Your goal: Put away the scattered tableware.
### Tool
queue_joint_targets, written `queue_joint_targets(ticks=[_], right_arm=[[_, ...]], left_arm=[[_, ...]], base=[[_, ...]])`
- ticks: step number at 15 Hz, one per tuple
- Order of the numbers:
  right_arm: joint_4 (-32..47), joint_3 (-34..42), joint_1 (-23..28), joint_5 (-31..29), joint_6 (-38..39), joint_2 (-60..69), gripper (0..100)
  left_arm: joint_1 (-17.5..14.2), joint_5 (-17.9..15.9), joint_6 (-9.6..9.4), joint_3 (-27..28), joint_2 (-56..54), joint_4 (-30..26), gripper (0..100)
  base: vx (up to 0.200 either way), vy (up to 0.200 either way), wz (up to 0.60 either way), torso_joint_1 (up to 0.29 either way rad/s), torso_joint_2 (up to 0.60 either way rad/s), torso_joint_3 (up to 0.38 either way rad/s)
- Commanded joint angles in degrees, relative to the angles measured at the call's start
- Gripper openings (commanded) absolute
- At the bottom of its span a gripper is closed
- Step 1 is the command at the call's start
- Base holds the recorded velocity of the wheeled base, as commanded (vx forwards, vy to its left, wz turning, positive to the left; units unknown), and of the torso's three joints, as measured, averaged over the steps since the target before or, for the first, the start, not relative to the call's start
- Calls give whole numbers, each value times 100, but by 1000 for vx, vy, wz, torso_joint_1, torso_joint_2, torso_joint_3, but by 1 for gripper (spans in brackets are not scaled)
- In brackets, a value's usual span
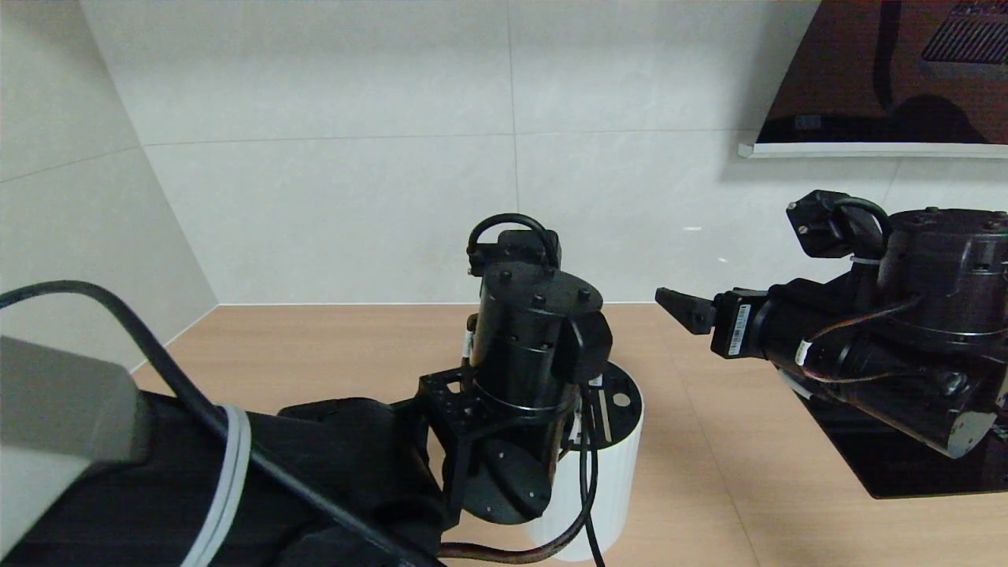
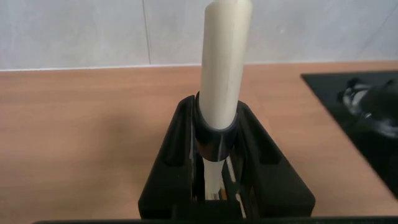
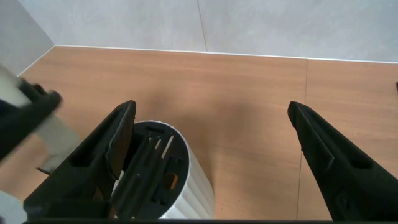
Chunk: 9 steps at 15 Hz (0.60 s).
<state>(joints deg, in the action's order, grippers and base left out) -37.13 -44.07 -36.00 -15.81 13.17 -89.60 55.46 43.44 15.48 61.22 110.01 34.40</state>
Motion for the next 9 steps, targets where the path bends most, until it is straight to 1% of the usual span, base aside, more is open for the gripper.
queue_joint_targets(ticks=[1, 9], right_arm=[[4, 4, -4, 8, -7, -14, 100], [4, 12, -4, 8, -16, -22, 100]], left_arm=[[106, -63, -1, -102, 109, 5, 0], [150, -116, -10, -242, 425, -4, 0]], base=[[0, 0, 0, 0, 0, 0], [0, 0, 0, 0, 0, 0]])
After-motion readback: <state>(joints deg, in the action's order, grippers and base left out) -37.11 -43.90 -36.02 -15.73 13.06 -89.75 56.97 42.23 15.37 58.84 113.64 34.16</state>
